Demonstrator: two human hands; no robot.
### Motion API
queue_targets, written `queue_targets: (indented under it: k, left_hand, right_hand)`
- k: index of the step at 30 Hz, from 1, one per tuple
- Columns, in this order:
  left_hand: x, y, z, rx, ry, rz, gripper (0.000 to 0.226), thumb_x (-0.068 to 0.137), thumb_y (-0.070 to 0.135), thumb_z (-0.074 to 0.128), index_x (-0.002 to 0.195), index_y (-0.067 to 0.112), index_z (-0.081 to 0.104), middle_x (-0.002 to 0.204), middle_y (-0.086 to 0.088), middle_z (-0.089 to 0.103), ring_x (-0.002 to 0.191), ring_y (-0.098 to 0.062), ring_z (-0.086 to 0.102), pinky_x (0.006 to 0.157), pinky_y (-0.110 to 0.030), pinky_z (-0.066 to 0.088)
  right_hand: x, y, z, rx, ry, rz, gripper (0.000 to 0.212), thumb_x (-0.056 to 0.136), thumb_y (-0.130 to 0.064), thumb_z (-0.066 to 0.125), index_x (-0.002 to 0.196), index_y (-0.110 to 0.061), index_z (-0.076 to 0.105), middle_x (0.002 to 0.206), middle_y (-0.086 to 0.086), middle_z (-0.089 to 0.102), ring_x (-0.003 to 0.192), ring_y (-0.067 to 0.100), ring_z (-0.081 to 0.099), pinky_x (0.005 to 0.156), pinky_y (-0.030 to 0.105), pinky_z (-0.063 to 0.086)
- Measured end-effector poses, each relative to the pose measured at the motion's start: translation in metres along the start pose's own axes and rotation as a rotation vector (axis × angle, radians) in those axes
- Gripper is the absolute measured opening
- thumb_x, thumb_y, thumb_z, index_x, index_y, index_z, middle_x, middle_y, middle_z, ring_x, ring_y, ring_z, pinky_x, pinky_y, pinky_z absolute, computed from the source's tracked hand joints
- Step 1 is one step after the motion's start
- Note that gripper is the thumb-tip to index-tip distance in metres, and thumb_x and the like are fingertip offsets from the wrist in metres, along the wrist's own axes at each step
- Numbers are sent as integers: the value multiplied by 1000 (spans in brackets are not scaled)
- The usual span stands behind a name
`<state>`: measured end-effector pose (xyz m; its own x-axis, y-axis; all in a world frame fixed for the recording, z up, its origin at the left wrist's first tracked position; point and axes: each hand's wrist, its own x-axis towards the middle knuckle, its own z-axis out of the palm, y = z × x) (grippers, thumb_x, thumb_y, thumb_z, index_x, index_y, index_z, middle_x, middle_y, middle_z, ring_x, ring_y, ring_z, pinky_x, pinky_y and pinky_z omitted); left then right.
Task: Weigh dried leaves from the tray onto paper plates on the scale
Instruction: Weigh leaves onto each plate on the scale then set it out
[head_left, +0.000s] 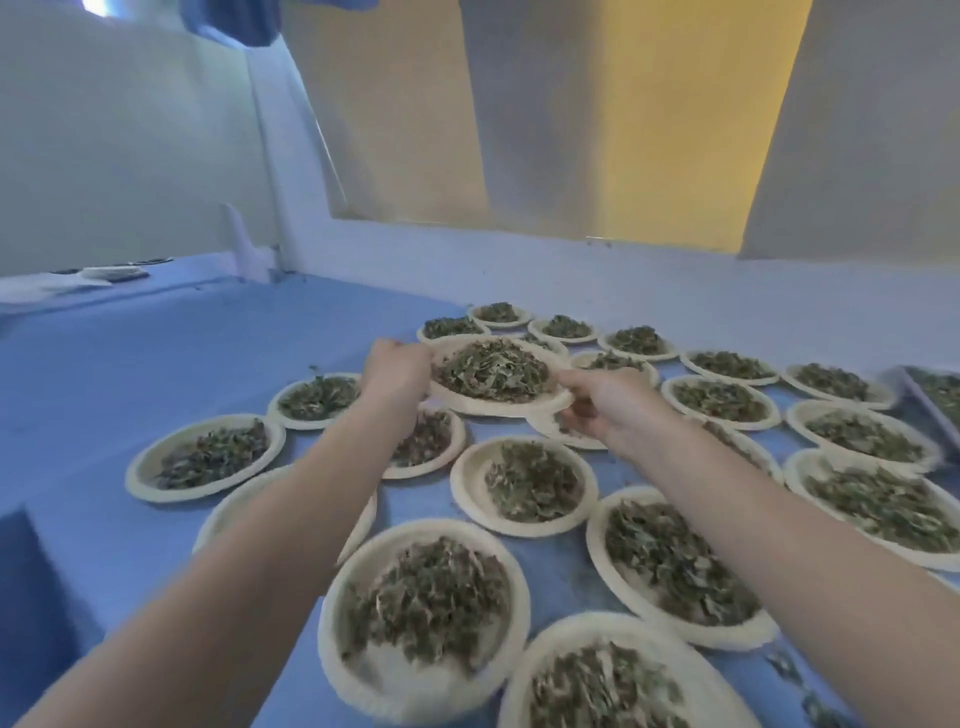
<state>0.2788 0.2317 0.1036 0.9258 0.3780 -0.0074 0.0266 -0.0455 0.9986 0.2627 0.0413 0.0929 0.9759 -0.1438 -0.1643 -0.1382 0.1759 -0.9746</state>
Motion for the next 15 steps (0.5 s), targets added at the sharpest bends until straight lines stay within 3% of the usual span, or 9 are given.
queue_targets:
  k: [3, 6, 8, 11, 13, 15]
  left_hand:
    - [57, 5, 17, -182, -171, -137, 21, 90, 9, 59, 107, -2, 57, 115, -22, 51, 85, -34, 63, 69, -43, 57]
    - [106, 9, 44, -221, -262, -205, 50, 91, 23, 61, 134, 4, 43, 127, -22, 48, 78, -33, 65, 57, -38, 56]
    - [136, 11, 62, -237, -240, -241, 58, 94, 18, 58, 144, 7, 31, 140, -22, 40, 90, -32, 64, 54, -33, 53]
    - [180, 7, 85, -219, -225, -274, 51, 97, 7, 50, 144, 4, 32, 144, -20, 39, 120, -30, 53, 74, -30, 51]
    - [206, 4, 98, -214, -219, -276, 48, 97, 3, 48, 143, 2, 34, 142, -19, 42, 124, -27, 51, 77, -27, 49]
    - [227, 2, 109, -238, -215, -312, 50, 98, 5, 45, 146, 5, 30, 143, -19, 42, 119, -28, 54, 79, -29, 48]
  right_hand:
    - [71, -7, 22, 67, 68, 27, 3, 90, 1, 59, 88, 2, 57, 73, 10, 53, 53, 16, 49, 37, 18, 45]
    - [140, -16, 40, 137, 141, 61, 4, 90, 1, 59, 88, 2, 55, 72, 11, 51, 52, 18, 50, 37, 21, 46]
    - [182, -21, 49, 166, 174, 78, 9, 91, 1, 58, 99, 2, 54, 84, 14, 55, 57, 21, 54, 40, 24, 49]
    - [240, -28, 57, 176, 257, 80, 18, 89, 3, 59, 106, 4, 54, 96, 18, 57, 63, 23, 60, 46, 27, 51]
    - [275, -31, 62, 187, 311, 69, 17, 88, 5, 61, 102, 4, 53, 93, 19, 56, 56, 23, 61, 58, 34, 58]
    - [302, -32, 66, 159, 360, 62, 20, 89, 2, 61, 106, 4, 52, 74, 15, 56, 50, 21, 60, 72, 40, 59]
